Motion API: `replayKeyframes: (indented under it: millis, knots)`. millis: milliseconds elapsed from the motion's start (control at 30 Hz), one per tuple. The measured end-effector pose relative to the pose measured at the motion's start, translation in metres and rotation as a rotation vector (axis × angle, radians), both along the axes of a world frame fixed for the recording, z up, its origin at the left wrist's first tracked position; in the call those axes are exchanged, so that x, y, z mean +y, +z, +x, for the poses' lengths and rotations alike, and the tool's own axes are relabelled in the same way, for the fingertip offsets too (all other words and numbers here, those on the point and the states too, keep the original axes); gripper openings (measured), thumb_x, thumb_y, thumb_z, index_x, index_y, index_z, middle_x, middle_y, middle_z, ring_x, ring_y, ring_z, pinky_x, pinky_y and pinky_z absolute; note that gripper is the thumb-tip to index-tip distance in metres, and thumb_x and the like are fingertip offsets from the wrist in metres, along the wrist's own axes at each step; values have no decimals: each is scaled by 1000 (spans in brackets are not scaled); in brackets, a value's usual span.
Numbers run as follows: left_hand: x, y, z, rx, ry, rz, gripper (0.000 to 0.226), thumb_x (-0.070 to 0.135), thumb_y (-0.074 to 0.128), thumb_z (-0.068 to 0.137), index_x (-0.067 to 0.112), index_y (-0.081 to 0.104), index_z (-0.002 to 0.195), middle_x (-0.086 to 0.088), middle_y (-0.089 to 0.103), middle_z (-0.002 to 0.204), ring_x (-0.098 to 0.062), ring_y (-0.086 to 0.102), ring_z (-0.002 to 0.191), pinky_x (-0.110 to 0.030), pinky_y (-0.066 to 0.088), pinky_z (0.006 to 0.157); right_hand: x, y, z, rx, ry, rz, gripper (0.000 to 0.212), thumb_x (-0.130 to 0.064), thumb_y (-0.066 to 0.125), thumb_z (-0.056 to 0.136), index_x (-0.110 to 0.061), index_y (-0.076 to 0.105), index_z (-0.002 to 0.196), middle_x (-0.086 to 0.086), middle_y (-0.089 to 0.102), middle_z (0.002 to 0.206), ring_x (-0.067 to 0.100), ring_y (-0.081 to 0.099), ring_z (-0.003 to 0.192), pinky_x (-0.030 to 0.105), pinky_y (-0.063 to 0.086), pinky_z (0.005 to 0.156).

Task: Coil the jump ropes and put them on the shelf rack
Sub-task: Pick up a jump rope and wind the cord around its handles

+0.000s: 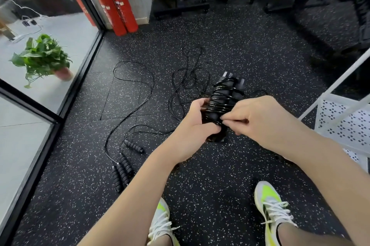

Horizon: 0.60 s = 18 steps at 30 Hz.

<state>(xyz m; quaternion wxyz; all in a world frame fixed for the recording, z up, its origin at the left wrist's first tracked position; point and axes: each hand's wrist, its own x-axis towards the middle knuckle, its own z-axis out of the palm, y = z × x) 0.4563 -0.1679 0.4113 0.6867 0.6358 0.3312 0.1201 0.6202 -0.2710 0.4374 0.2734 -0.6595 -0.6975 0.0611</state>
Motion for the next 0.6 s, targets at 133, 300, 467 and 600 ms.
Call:
replayKeyframes:
  millis: [133,300,467,600]
  knots:
    - [1,0,-1,-29,3,-109,66,-13,59,90,19,38,142,-11,59,127,-29,61,109,-59,50,99,1,1,-3,-29,20,-52,20,-23,67,89,-13,78,75,-3,66,61,18,63,56,39,55,58]
    - [0,-6,-2,-9,-23,-110,70,5,70,77,21,43,140,-13,59,132,-36,63,119,-57,54,99,3,2,-2,-73,22,-222,21,-23,64,97,-15,80,86,-3,72,68,16,67,67,32,47,71]
    - [0,-14,-1,-22,-28,-136,70,6,70,75,20,44,139,-14,60,131,-31,65,112,-56,52,99,1,-6,-5,-150,43,-98,22,-23,62,83,-22,67,62,-8,55,56,13,53,51,31,47,50]
    - [2,-14,-2,-77,-24,-233,71,0,66,76,18,44,141,-22,60,133,-31,64,109,-60,50,99,-5,-9,-5,-82,-12,-89,16,-25,65,87,-22,68,72,-9,54,65,8,48,60,23,42,58]
